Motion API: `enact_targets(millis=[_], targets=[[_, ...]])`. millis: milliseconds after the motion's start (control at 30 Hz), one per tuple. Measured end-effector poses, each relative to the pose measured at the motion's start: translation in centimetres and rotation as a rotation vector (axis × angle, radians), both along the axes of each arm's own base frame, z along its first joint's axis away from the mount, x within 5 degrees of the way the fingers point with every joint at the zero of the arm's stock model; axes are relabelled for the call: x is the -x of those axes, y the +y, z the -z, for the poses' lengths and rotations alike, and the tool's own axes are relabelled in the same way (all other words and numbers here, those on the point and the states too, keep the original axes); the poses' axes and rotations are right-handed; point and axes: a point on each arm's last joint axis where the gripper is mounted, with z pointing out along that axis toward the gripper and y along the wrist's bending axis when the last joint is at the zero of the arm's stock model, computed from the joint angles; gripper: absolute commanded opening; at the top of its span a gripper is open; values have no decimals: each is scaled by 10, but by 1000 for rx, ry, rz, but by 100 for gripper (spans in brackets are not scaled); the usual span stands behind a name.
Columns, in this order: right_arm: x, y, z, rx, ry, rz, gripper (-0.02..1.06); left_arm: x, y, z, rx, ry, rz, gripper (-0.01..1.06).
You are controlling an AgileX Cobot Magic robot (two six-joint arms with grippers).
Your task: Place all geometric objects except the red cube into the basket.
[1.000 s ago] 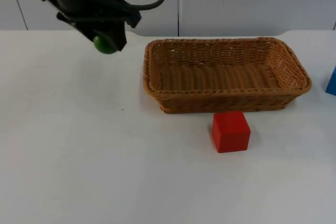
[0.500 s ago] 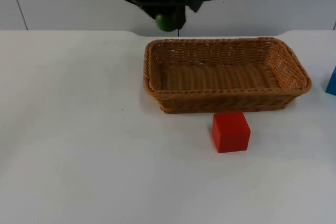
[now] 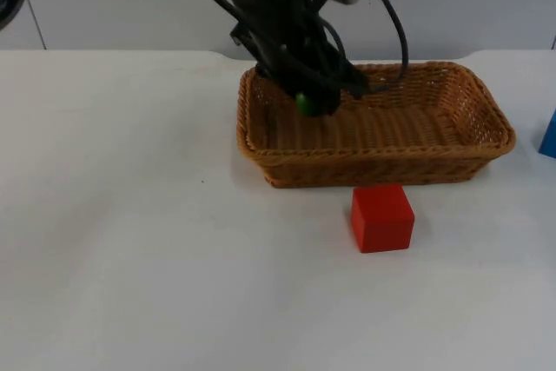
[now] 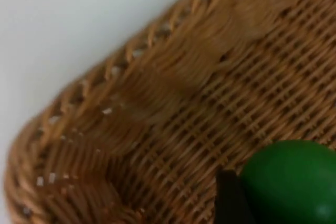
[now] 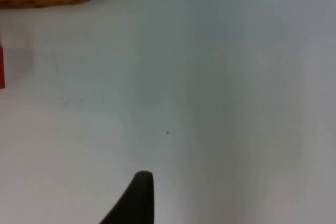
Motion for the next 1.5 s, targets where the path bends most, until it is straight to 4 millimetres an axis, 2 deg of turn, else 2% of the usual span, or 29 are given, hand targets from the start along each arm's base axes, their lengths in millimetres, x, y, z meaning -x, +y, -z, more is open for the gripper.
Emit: enact_targets(millis=[100, 133, 167, 267, 300, 333, 367, 433, 600, 733, 767, 900, 1033, 1167, 1200, 1333, 1433, 1500], targets=[[0, 0, 0, 0, 0, 0, 105, 1, -3, 6, 22, 24, -10, 26], [0, 0, 0, 0, 0, 0, 105, 1, -3, 6, 22, 24, -10, 39], [0, 0, 0, -1, 0, -1, 105, 1, -3, 5, 31, 29, -13, 39], [0, 0, 0, -1, 0, -1, 105, 2, -6, 5, 56, 43, -21, 72], [0, 0, 0, -1, 0, -1, 105, 3, -6, 5, 61, 48, -24, 79], [0, 0, 0, -1, 0, -1, 105, 3, -6, 5, 61, 48, -24, 85], [0, 0, 0, -1, 0, -1, 105, 3, -7, 5, 63, 54, -25, 85], [0, 0, 0, -1, 0, -1, 105, 5, -6, 6, 58, 77, -23, 94], [0, 0, 0, -1, 0, -1, 105, 11, -5, 3, 40, 135, -21, 97], [0, 0, 0, -1, 0, -1, 105, 19, -1, -24, 43, 175, -42, 97], [0, 0, 0, -1, 0, -1, 105, 19, -1, -24, 43, 175, -42, 97], [0, 0, 0, -1, -4, -1, 105, 31, 5, -56, 21, 223, -49, 97], [-1, 0, 0, -1, -8, -2, 105, 42, 11, -69, 7, 261, -67, 97], [-1, 0, 0, -1, -8, -2, 105, 63, 24, -74, -17, 292, -85, 97], [-1, 0, 0, -1, -8, -2, 105, 63, 24, -74, -17, 292, -85, 97], [-1, 0, 0, -3, -8, -1, 105, 93, 43, -73, -22, 287, -105, 97], [-1, 0, 0, -5, -8, -1, 105, 102, 53, -74, -13, 279, -122, 97], [-1, 1, 0, -18, -8, 2, 105, 115, 72, -75, -1, 278, -159, 97]])
